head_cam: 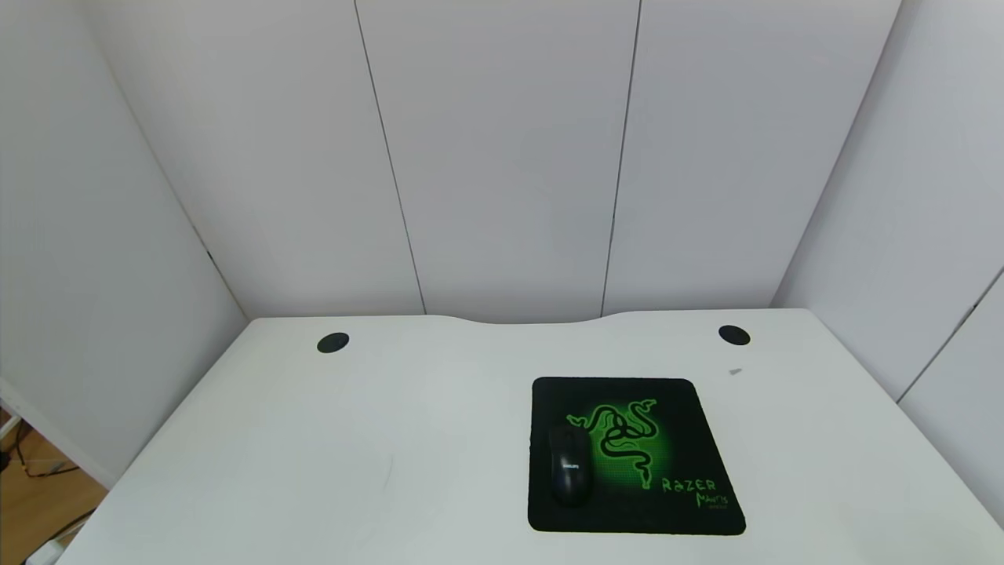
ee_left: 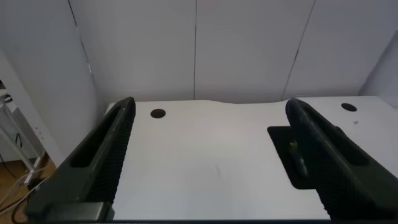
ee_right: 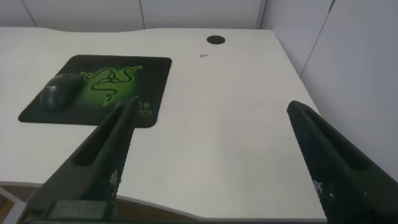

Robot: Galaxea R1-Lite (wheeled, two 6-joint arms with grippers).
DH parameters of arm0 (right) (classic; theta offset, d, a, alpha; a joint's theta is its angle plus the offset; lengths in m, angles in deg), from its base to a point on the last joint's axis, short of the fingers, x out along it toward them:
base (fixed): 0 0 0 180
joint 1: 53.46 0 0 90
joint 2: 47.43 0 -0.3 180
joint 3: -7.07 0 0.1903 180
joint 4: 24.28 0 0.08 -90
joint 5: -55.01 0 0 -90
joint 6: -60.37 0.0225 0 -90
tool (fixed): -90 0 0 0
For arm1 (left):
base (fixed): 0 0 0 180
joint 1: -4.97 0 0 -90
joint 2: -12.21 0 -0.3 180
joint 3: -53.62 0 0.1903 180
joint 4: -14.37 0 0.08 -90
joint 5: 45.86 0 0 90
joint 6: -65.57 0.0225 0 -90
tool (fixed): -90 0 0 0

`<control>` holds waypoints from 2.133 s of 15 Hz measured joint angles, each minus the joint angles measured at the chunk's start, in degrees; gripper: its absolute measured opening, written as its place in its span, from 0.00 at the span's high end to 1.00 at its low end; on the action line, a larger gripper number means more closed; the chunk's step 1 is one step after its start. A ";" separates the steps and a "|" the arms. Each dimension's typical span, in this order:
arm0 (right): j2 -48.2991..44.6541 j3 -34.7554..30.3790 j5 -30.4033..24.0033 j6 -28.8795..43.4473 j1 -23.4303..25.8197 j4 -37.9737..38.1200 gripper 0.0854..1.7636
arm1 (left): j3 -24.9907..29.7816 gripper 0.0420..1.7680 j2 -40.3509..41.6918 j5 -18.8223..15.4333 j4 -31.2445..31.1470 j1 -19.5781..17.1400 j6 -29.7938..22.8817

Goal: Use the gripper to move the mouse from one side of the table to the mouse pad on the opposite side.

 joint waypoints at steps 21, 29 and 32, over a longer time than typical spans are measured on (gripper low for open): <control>0.00 0.00 -0.01 0.02 0.00 -0.02 0.03 | 41.53 0.03 19.68 -0.32 20.36 -2.23 5.27; 0.00 0.00 -0.04 0.00 0.00 -0.02 0.03 | 42.45 0.03 19.65 -0.60 13.93 -2.23 1.39; 0.00 0.00 -0.01 0.05 0.00 -0.02 0.03 | 42.45 0.03 19.65 -0.43 13.85 -2.23 1.33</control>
